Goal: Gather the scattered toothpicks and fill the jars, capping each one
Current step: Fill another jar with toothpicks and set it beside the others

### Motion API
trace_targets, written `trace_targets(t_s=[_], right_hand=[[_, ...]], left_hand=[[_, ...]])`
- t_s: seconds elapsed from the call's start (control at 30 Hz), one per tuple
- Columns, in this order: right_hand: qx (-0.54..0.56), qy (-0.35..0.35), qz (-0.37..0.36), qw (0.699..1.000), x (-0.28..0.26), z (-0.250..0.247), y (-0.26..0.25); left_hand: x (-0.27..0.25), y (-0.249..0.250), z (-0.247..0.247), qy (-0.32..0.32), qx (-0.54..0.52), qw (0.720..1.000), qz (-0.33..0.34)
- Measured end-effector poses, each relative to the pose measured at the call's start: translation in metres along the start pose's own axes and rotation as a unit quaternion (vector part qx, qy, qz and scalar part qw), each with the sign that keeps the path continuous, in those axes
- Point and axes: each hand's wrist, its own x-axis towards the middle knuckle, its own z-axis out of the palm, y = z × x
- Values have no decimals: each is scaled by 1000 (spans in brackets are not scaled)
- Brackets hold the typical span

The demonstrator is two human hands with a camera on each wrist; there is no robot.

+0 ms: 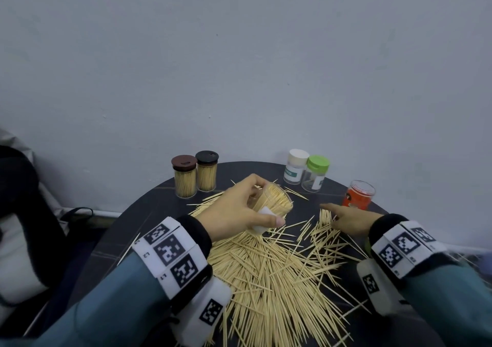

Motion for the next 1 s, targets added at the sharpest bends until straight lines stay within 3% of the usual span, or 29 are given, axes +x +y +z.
trace_targets(t_s=[0.13, 0.37, 0.73, 0.8, 0.87, 1.0], right_hand=[[-31, -19, 10, 999, 4, 5, 1], [-47, 10, -17, 999, 3, 8, -8], [2, -21, -158, 987, -20, 7, -12], [17, -10, -155, 988, -25, 8, -9], [2, -46, -140, 989, -28, 10, -7], [-110, -91, -119, 983, -32, 16, -14]], left_hand=[[1, -1, -1, -4, 7, 1000, -2], [2, -3, 0, -14, 26, 1000, -9], [0, -1, 2, -16, 48, 998, -22], [0, -1, 2, -16, 50, 998, -21], [0, 0, 2, -18, 49, 998, -19], [0, 0, 2, -15, 51, 998, -19]])
